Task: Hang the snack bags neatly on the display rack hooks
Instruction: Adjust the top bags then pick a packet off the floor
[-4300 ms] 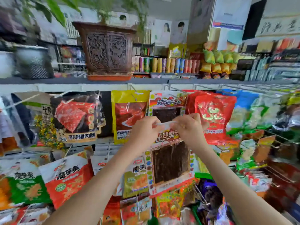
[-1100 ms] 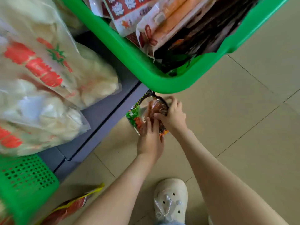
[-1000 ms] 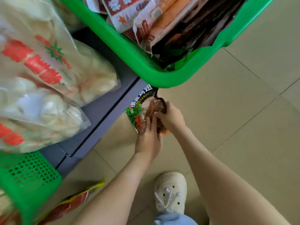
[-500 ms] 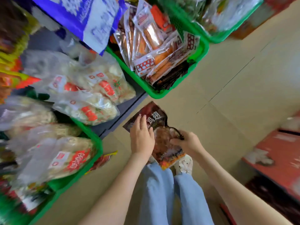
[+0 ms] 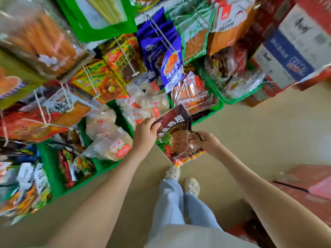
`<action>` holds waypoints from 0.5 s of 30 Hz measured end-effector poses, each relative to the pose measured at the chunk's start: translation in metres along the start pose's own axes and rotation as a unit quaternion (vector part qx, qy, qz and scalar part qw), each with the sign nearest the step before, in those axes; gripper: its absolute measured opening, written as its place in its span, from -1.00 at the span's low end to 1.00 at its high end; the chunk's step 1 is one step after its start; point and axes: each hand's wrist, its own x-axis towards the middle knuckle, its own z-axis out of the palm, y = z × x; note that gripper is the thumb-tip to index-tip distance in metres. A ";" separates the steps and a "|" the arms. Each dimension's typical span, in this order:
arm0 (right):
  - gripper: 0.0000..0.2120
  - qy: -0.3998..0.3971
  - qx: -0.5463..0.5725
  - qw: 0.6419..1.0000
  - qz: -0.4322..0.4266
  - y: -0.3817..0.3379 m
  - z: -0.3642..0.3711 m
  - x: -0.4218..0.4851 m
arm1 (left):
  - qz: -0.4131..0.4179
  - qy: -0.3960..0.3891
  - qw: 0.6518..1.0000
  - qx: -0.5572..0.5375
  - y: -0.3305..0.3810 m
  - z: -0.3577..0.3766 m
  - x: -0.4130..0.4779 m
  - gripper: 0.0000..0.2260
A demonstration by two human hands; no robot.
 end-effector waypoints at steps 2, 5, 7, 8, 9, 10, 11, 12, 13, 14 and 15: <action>-0.83 0.001 -0.012 1.000 -0.029 -0.028 -0.002 -0.015 | 0.045 0.013 0.999 0.001 0.013 -0.024 -0.016 -0.81; -0.71 0.018 0.046 0.992 -0.116 -0.080 -0.005 -0.040 | 0.120 0.012 0.992 0.037 0.030 -0.056 -0.039 -0.81; -0.74 0.011 0.040 0.984 -0.175 -0.116 -0.006 -0.056 | 0.153 0.035 0.985 0.070 0.038 -0.075 -0.053 -0.86; -0.80 0.000 0.014 0.979 -0.203 -0.133 -0.005 -0.064 | 0.166 0.057 0.981 0.080 0.041 -0.083 -0.059 -0.86; -0.85 -0.006 -0.025 0.971 -0.239 -0.149 -0.001 -0.072 | 0.174 0.077 0.978 0.089 0.043 -0.093 -0.066 -0.84; -0.88 -0.004 -0.061 0.958 -0.279 -0.163 0.005 -0.077 | 0.175 0.097 0.974 0.102 0.045 -0.104 -0.074 -0.82; -0.89 0.001 -0.088 0.945 -0.315 -0.176 0.011 -0.082 | 0.169 0.120 0.972 0.114 0.045 -0.114 -0.081 -0.82; -0.90 0.004 -0.108 0.933 -0.343 -0.188 0.019 -0.086 | 0.154 0.138 0.971 0.119 0.042 -0.124 -0.088 -0.85; -0.90 0.000 -0.126 0.924 -0.361 -0.198 0.027 -0.090 | 0.135 0.153 0.972 0.119 0.038 -0.134 -0.094 -0.88; -0.91 -0.005 -0.142 0.915 -0.377 -0.207 0.037 -0.093 | 0.115 0.164 0.973 0.116 0.033 -0.143 -0.101 -0.88; -0.90 -0.006 -0.162 0.907 -0.389 -0.216 0.046 -0.096 | 0.102 0.174 0.973 0.116 0.027 -0.152 -0.107 -0.87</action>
